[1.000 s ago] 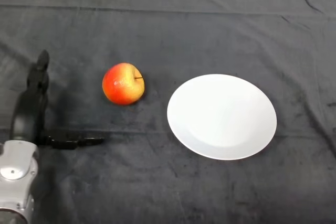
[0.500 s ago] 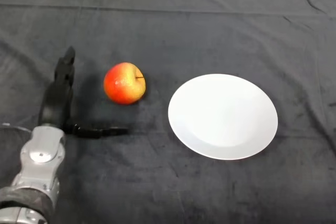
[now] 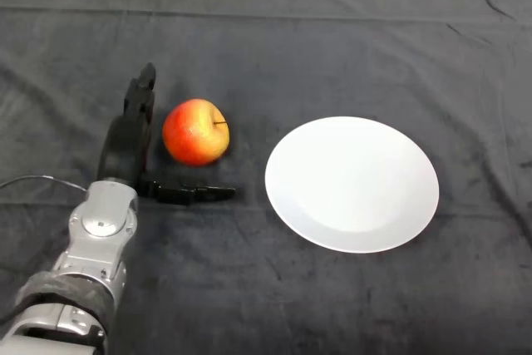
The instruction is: Move the apple to the plate
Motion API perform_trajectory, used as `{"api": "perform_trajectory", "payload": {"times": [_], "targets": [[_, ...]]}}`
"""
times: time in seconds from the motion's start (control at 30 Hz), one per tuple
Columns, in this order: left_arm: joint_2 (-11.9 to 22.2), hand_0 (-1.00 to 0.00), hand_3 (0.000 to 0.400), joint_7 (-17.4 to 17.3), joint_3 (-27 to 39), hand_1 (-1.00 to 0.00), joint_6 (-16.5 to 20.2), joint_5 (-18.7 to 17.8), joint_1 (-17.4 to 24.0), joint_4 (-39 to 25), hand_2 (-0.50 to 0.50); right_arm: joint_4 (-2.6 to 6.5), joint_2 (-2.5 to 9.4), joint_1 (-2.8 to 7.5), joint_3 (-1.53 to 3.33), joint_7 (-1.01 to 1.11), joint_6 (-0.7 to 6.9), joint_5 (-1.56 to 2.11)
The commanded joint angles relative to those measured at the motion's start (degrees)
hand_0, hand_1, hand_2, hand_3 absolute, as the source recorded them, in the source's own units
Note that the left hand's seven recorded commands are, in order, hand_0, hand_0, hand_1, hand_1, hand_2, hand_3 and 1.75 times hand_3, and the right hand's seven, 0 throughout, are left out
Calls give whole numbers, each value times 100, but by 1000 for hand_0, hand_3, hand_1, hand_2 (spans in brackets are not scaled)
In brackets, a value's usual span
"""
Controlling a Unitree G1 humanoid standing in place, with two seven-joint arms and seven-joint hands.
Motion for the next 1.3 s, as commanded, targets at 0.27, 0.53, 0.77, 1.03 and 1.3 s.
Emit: {"api": "perform_trajectory", "payload": {"times": [0.27, 0.53, 0.77, 1.03, 1.3], "targets": [[-96, 0, 0, 86, -278, 0, 353, -146, -517, 302, 0, -74, -35, -111, -57, -32, -31, 93], [-96, -1000, 400, 105, -377, -1000, 584, -221, -619, 326, 0, -67, -37, -113, -57, -29, -32, 92], [-41, -1000, 400, 137, -437, -1000, 617, -249, -663, 263, 0, -63, -39, -114, -57, -26, -33, 91], [-15, -1000, 400, 172, -467, -1000, 534, -268, -799, 165, 0, -60, -40, -115, -57, -25, -34, 91], [-136, -1000, 400, 272, -625, -1000, 252, -164, -1007, 87, 0, -57, -41, -116, -57, -23, -35, 90]]}}
